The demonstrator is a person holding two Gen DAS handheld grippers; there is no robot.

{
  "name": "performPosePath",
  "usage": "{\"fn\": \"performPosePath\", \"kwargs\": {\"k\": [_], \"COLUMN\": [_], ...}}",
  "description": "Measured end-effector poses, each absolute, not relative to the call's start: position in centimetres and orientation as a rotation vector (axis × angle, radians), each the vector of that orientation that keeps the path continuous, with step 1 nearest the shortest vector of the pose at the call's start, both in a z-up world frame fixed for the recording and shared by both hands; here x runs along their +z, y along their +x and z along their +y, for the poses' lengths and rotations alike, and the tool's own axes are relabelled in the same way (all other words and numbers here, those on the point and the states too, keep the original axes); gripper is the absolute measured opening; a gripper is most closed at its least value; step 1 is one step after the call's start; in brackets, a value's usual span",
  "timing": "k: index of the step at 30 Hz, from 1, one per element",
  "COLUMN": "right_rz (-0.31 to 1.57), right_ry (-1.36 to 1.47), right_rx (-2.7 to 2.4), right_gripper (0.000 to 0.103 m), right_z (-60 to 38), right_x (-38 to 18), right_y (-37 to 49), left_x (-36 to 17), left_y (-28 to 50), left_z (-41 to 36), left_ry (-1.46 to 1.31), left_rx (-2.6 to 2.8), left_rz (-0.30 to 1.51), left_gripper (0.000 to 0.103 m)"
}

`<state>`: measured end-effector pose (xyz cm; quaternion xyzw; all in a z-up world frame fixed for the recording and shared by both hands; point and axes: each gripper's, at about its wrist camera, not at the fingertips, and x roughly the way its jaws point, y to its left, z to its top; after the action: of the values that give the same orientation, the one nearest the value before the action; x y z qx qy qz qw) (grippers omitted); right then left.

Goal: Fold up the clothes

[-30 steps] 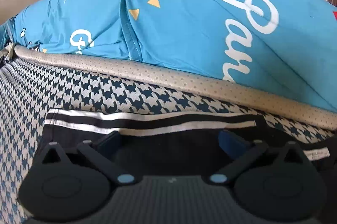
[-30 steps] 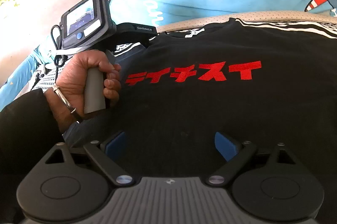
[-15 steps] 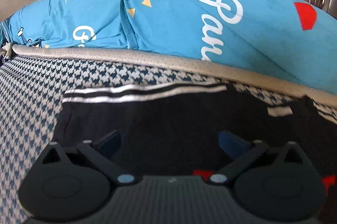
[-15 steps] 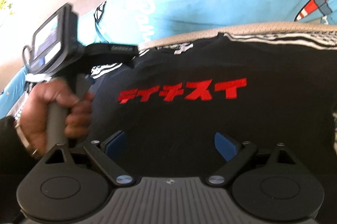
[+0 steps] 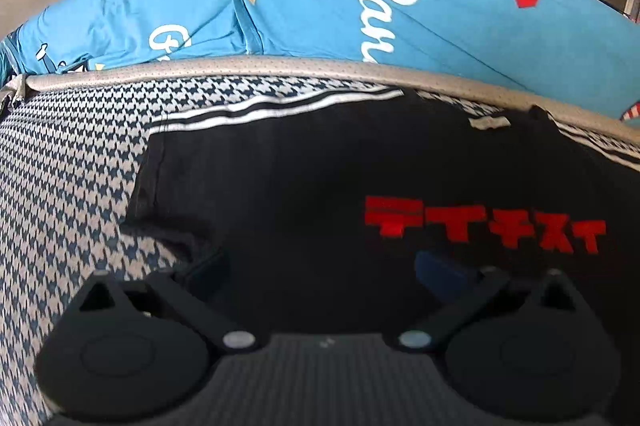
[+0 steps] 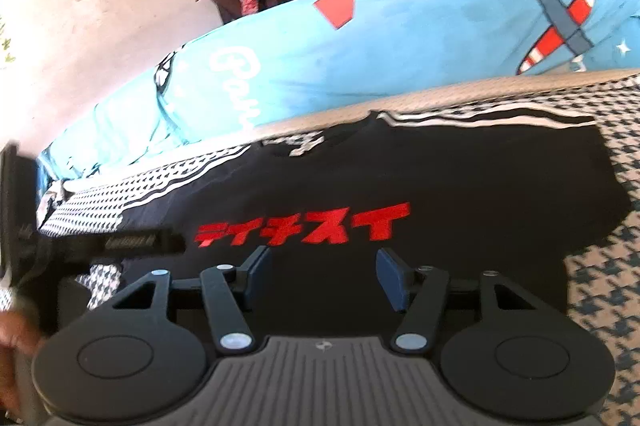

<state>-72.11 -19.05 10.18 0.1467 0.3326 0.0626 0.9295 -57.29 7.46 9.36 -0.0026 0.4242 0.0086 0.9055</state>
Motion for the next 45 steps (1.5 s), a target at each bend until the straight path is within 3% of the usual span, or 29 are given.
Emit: {"fn": "performPosePath", "kwargs": {"k": [22,39,43,45], "right_rz": [0.606,0.639,0.624,0.619], "right_ry": [0.483,0.510,0.505,0.494], "right_rx": [-0.169,-0.222,-0.219,-0.214], "right_gripper": [0.058,0.059,0.055,0.042], "right_z": [-35.2,-36.5,-36.4,-36.4], "right_x": [11.2,7.8,7.6,7.4], "right_y": [-72.3,-69.1,-68.6,-68.3], "left_x": [9.0,8.8,8.7,8.7], "left_y": [-59.3,-58.8,-58.8,-58.8], "left_z": [4.5,5.3,5.4,5.4], "left_ry": [0.042,-0.002,-0.006,-0.006], "left_rx": [-0.061,-0.045,-0.043,-0.043], "left_rz": [0.906,0.935,0.941,0.942], "left_gripper": [0.103,0.103,0.103,0.103]}}
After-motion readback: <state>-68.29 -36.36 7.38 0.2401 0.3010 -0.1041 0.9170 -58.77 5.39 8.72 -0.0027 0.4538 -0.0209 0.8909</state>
